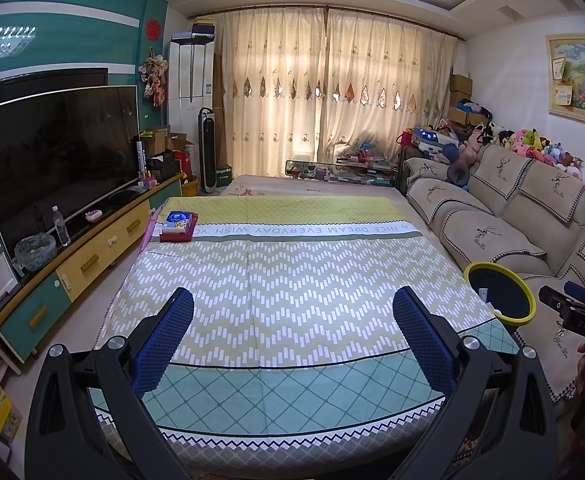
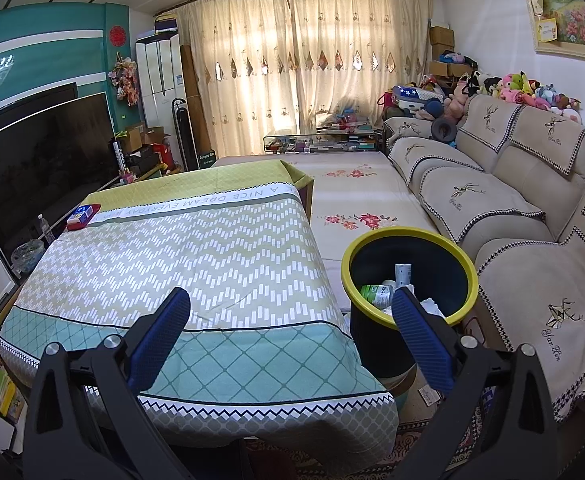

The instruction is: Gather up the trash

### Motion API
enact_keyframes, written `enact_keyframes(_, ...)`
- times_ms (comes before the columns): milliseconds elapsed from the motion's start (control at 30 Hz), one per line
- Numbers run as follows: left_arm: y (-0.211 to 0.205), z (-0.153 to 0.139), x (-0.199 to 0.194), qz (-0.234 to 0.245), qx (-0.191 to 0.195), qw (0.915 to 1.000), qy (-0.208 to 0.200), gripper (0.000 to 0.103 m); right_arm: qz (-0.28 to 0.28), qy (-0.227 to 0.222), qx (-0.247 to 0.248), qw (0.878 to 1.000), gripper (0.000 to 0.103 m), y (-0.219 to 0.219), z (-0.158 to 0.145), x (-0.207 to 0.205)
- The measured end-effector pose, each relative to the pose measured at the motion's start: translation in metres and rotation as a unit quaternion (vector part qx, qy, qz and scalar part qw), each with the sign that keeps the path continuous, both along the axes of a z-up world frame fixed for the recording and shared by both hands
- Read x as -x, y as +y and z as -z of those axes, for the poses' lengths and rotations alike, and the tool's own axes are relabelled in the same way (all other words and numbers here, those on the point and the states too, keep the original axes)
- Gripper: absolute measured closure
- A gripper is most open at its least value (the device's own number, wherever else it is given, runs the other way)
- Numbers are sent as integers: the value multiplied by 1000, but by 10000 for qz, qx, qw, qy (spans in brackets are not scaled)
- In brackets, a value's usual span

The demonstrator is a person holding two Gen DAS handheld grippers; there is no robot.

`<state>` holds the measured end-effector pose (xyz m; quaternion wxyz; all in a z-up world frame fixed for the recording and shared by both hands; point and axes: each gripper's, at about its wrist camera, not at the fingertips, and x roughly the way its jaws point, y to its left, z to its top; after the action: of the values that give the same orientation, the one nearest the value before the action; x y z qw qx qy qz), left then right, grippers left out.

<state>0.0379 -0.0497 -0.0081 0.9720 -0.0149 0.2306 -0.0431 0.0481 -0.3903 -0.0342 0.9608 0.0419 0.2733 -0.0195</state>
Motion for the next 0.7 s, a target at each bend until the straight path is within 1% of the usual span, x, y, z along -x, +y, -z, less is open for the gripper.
enact_keyframes(700,1,2,-3,39,1,10000,8,5,7,7,2,10000,7,0,0,0)
